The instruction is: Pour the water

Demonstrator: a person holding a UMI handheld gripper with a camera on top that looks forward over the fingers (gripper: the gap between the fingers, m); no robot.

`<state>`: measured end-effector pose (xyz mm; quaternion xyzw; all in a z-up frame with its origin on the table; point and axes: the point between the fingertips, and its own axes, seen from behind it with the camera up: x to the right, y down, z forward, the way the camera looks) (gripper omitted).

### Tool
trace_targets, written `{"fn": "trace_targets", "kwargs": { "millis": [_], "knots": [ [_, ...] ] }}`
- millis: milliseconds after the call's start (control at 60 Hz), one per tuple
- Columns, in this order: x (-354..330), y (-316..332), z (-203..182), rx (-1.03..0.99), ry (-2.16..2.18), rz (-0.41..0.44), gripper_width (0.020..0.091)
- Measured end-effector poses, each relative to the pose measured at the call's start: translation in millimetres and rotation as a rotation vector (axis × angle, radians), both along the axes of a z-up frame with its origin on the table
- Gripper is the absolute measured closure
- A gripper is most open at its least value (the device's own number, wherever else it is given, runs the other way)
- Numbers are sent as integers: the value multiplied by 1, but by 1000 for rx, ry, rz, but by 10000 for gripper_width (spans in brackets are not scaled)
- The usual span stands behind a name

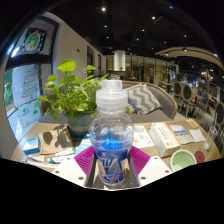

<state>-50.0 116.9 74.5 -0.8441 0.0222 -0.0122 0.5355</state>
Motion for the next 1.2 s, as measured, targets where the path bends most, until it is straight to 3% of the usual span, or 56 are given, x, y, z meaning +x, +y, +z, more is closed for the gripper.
{"fn": "trace_targets", "kwargs": {
  "millis": [250, 500, 800, 1200],
  "knots": [
    [-10, -7, 12, 6, -1, 57, 778],
    [-6, -25, 77, 64, 206, 41, 781],
    [-10, -41, 150, 79, 1174, 21, 785],
    [54, -40, 123, 90, 2195, -204, 787]
  ]
}}
